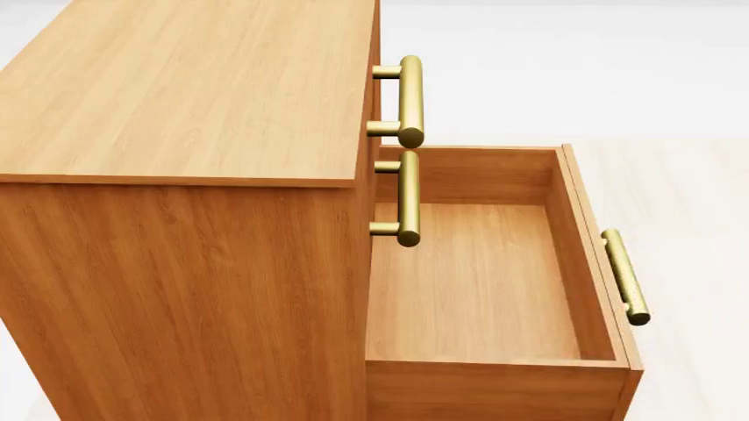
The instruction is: Put the bowl in the bottom drawer of the cabinet and close it.
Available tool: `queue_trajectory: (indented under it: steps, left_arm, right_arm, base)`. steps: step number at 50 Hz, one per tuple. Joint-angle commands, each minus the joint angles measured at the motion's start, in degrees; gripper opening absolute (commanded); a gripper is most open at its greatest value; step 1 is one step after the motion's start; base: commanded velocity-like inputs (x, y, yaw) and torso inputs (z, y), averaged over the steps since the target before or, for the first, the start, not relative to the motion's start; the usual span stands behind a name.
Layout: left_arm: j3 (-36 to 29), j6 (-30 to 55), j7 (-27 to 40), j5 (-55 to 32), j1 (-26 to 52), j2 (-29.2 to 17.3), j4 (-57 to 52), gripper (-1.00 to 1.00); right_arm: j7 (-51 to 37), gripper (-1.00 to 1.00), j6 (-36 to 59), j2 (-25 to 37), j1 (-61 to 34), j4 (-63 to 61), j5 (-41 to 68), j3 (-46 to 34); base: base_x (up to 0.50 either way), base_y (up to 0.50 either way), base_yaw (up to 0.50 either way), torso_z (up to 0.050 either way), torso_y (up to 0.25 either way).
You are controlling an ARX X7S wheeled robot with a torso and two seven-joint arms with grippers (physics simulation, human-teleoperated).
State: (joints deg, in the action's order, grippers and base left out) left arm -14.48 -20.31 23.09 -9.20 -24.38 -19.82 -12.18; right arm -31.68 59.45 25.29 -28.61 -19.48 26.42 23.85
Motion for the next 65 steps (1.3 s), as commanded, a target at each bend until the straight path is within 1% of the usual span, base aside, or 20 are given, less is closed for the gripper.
queue_trajectory:
  steps: [1,10,20,24,27,35,47,51,65]
  left_arm:
    - [-0.1,0.2,0.3,-0.1,-0.2,-0.2,-0.5,1.00]
    - [-0.2,0.3,0.5,-0.1,-0.2,-0.3,-0.5,1.00]
    - [-0.4,0.0,0.6,-0.2,0.0,-0.4,-0.1,1.00]
    - [-0.4,0.0,0.7,-0.2,-0.2,-0.5,-0.4,1.00]
    - [-0.4,0.1,0.8,-0.2,-0.1,-0.6,-0.4,1.00]
    - [-0.5,0.3,0.9,-0.3,-0.1,-0.8,-0.7,1.00]
    - [-0.6,0.2,1.3,-0.2,-0.7,-1.0,-1.3,1.00]
    - [-0.7,0.3,1.3,-0.3,-0.3,-1.0,-1.0,1.00]
    - [-0.9,0.1,1.5,-0.3,-0.1,-1.1,-0.6,1.00]
  right_arm:
    - [-2.8,1.00,-0.4,-0.9,1.0,0.8,-1.2,3.1]
    - [-5.4,1.00,-0.5,-1.3,1.4,1.5,-2.3,5.7]
    - [-6.2,1.00,-0.1,-1.5,2.1,2.1,-2.2,8.4]
    - [-7.1,1.00,2.1,-1.5,1.9,2.3,-1.9,9.2]
    - [-6.8,1.00,4.2,-2.6,1.1,3.4,0.2,12.2]
    - [-6.8,1.00,4.5,-2.1,1.6,4.9,-0.2,12.0]
    - [-7.9,1.00,5.6,-2.1,1.9,5.7,-0.2,13.6]
    - [-9.6,1.00,4.6,-1.9,2.4,5.9,-2.2,12.8]
    - [-11.4,1.00,2.6,-1.3,3.6,7.3,-4.9,11.8]
  base:
    - [0.00,0.00,0.00,0.000,0.000]
    - [0.00,0.00,0.00,0.000,0.000]
    - [0.00,0.00,0.00,0.000,0.000]
    - [0.00,0.00,0.00,0.000,0.000]
    - [0.00,0.00,0.00,0.000,0.000]
    - [0.00,0.00,0.00,0.000,0.000]
    - [0.00,0.00,0.00,0.000,0.000]
    - [0.00,0.00,0.00,0.000,0.000]
    - [0.00,0.00,0.00,0.000,0.000]
